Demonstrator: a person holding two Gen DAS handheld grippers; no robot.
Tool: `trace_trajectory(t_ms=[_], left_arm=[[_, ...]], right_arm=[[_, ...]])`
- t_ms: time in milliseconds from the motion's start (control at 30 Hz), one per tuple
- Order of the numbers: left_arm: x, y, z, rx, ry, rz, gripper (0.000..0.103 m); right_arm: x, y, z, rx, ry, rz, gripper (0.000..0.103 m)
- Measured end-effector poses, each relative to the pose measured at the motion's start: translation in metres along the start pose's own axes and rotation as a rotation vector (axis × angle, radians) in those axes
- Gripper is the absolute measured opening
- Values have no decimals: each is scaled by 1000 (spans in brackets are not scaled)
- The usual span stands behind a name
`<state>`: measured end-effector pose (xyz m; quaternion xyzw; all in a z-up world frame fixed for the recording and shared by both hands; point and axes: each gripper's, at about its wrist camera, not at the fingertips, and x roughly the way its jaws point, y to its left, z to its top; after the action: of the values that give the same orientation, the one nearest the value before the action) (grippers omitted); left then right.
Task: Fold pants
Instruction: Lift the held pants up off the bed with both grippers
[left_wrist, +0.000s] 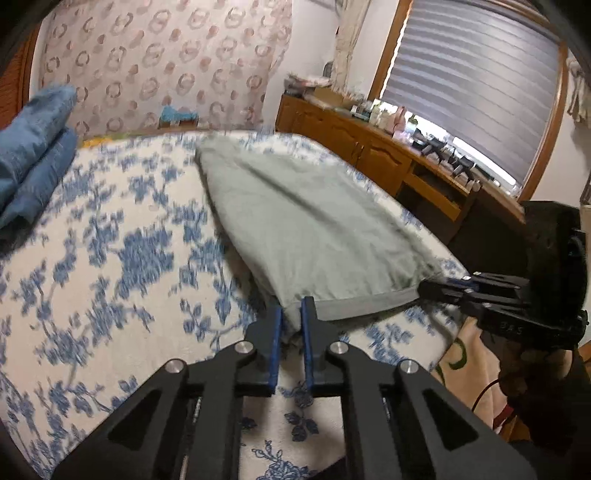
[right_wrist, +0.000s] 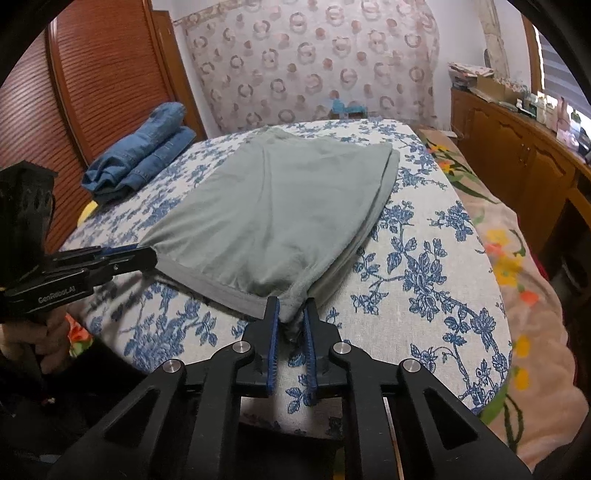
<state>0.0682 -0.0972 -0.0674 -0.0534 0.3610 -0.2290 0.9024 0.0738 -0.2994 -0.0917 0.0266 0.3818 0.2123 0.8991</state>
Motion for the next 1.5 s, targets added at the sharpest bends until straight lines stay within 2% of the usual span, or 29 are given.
trace_trajectory(t_ms=[100, 400, 533, 733, 933, 1067, 1267, 1367, 1500], left_arm=[[-16, 0, 10, -8, -48, -21, 6], [-64, -7, 48, 61, -161, 7, 5], [-96, -15, 71, 92, -235, 16, 5], [-142, -14, 111, 133, -310, 78, 5], [-185, -9, 141, 168, -386, 115, 5], [-179, 14, 151, 149, -381, 153, 5], [-122, 71, 175, 112, -315, 235, 5], [-108, 84, 196, 103, -332, 245, 5], [-107, 87, 234, 130, -390, 266, 5]], right_arm=[[-4, 5, 11, -31, -22, 0, 9], [-36, 27, 52, -97, -129, 34, 9], [-59, 46, 83, -158, -197, 34, 9], [-98, 82, 126, -258, -314, 42, 8], [-120, 107, 155, -319, -382, 79, 8], [-102, 117, 172, -339, -370, 112, 8], [-35, 116, 203, -338, -304, 101, 8], [-6, 109, 228, -321, -295, 84, 8], [3, 106, 269, -325, -361, 44, 8]])
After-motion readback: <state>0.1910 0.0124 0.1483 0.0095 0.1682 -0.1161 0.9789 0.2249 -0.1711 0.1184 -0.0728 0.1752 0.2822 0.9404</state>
